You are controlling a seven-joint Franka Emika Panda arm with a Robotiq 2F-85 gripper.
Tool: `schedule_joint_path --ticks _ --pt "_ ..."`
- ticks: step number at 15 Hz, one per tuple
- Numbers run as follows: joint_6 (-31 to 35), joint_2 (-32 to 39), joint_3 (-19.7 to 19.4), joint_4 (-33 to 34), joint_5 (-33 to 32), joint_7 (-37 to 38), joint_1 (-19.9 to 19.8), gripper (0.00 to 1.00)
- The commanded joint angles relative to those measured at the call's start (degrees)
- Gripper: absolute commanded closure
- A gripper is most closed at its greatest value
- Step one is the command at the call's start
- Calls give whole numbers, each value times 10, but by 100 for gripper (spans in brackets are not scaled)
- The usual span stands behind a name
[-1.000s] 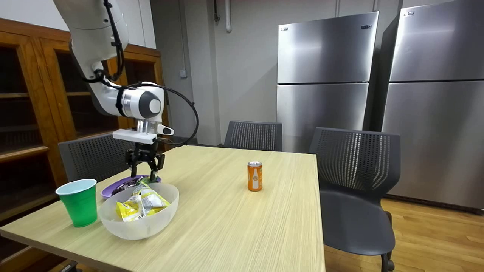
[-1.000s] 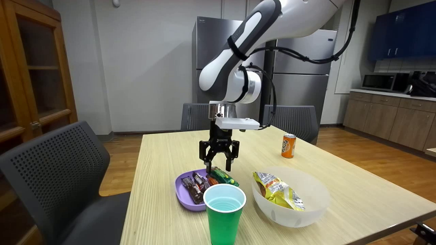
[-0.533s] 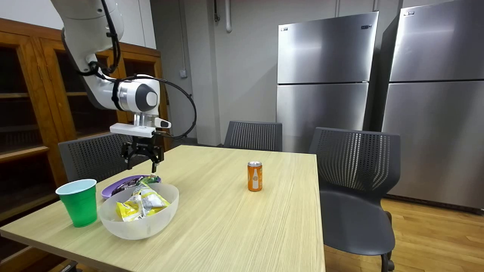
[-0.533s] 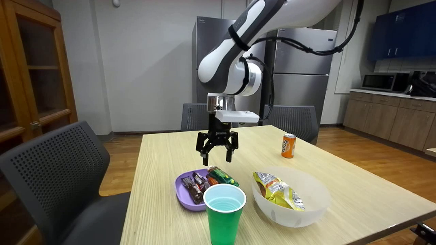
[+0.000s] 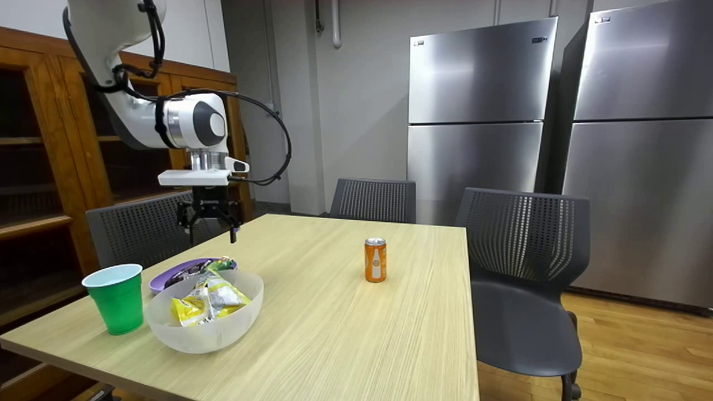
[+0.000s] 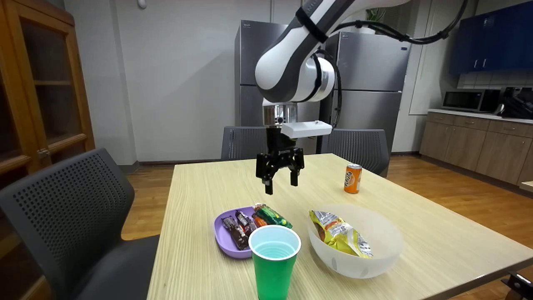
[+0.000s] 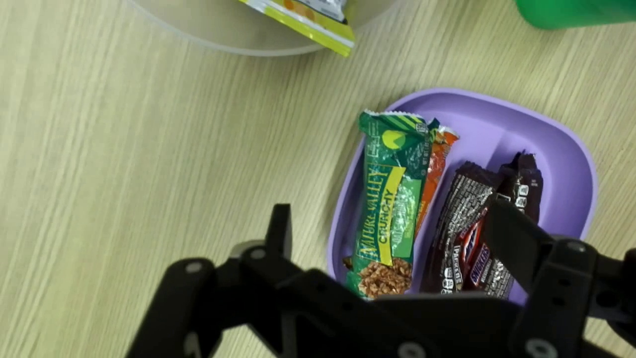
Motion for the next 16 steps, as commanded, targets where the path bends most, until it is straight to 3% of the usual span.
schedule_joint_path --ticks 1,8,16 --pt "17 -72 -3 -78 -20 -19 -12 0" --pt "32 -175 -16 -184 -32 -68 -47 0" --pt "43 -251 -66 -261 -35 -114 -108 0"
